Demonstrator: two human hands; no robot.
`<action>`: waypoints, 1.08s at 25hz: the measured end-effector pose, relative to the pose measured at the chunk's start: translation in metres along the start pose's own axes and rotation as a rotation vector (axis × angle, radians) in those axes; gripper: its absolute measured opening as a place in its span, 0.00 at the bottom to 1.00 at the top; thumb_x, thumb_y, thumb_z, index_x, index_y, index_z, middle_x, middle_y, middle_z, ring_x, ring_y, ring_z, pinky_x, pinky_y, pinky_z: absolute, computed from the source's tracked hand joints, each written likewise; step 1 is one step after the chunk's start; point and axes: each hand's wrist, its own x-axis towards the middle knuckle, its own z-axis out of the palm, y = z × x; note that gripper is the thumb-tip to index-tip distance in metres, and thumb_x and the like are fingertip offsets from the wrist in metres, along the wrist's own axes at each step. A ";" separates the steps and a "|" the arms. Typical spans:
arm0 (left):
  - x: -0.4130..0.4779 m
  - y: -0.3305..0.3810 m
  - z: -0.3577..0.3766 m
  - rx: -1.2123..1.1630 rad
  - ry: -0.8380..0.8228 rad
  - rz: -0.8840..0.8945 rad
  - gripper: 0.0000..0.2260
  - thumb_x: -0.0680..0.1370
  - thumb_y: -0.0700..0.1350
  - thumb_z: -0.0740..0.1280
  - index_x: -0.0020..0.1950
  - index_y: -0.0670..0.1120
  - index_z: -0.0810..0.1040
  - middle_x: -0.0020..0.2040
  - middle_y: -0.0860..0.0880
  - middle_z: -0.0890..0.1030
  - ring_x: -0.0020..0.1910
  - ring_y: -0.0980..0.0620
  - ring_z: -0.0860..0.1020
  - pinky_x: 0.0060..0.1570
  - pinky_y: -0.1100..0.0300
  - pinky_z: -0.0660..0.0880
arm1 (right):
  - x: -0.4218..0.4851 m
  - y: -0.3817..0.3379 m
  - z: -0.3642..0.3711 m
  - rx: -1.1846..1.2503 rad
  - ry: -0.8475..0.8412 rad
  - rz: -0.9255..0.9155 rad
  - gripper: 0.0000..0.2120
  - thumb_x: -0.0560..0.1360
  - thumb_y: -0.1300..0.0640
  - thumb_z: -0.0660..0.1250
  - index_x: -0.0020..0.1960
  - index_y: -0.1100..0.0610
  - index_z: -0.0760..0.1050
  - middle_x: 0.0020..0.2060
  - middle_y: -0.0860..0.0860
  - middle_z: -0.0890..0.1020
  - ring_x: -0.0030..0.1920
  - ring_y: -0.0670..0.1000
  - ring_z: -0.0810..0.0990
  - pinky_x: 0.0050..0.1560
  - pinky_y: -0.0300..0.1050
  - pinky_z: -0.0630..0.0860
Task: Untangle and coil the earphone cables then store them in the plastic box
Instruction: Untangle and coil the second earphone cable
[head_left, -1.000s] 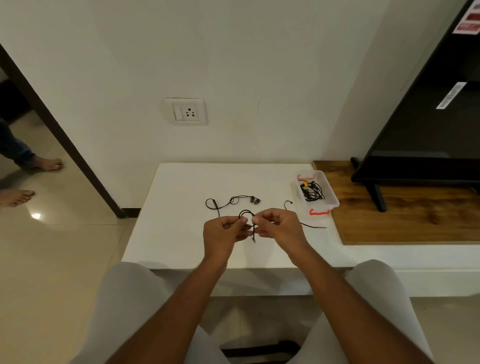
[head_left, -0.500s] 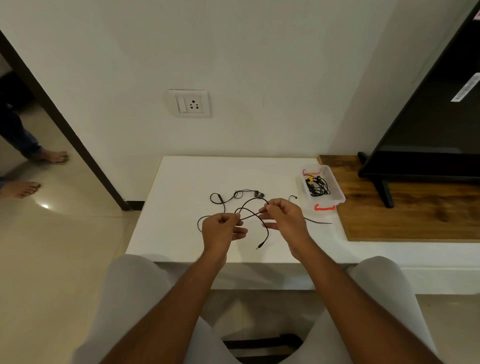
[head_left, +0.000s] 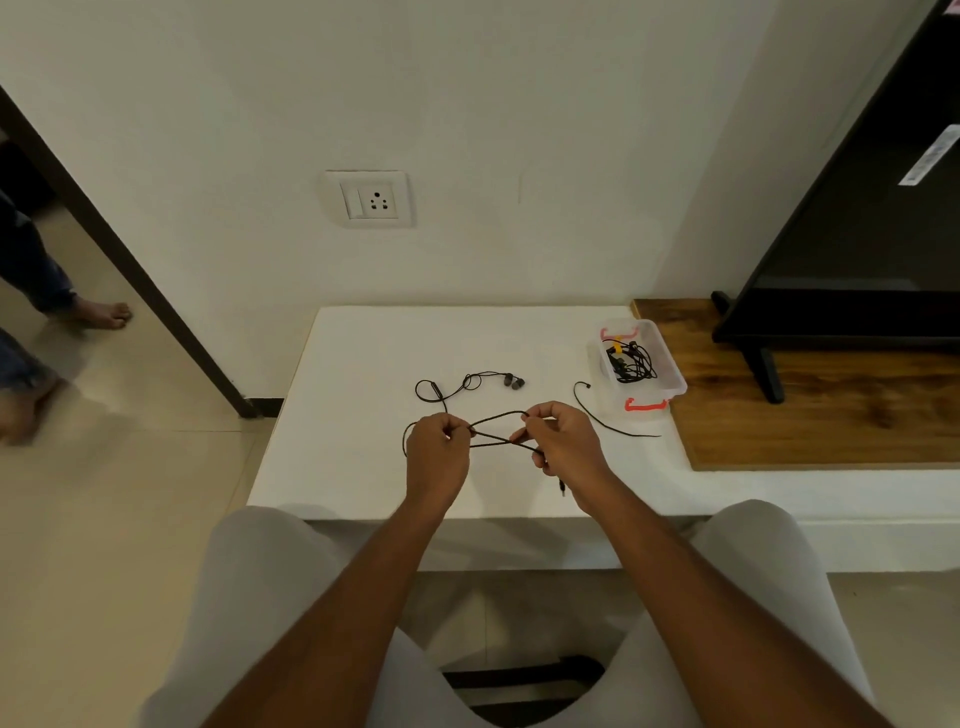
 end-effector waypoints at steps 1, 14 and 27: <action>0.001 0.002 -0.001 -0.057 0.011 -0.059 0.10 0.78 0.35 0.59 0.41 0.43 0.77 0.35 0.48 0.76 0.33 0.50 0.74 0.33 0.57 0.73 | 0.000 0.000 0.001 -0.027 0.008 -0.019 0.03 0.78 0.60 0.63 0.48 0.58 0.76 0.40 0.52 0.85 0.26 0.47 0.73 0.27 0.37 0.69; 0.013 -0.005 -0.013 0.484 0.107 0.043 0.15 0.77 0.40 0.59 0.43 0.50 0.84 0.49 0.51 0.77 0.50 0.50 0.71 0.45 0.56 0.62 | 0.004 0.004 -0.011 -0.116 -0.019 -0.089 0.05 0.76 0.61 0.62 0.44 0.60 0.75 0.35 0.52 0.86 0.24 0.46 0.73 0.26 0.36 0.68; 0.036 -0.031 -0.041 -0.701 0.238 -0.548 0.06 0.77 0.32 0.61 0.50 0.41 0.72 0.42 0.44 0.76 0.31 0.50 0.72 0.33 0.57 0.72 | 0.017 0.001 -0.036 0.675 0.123 0.123 0.05 0.80 0.62 0.62 0.47 0.62 0.75 0.31 0.55 0.80 0.32 0.53 0.80 0.42 0.47 0.81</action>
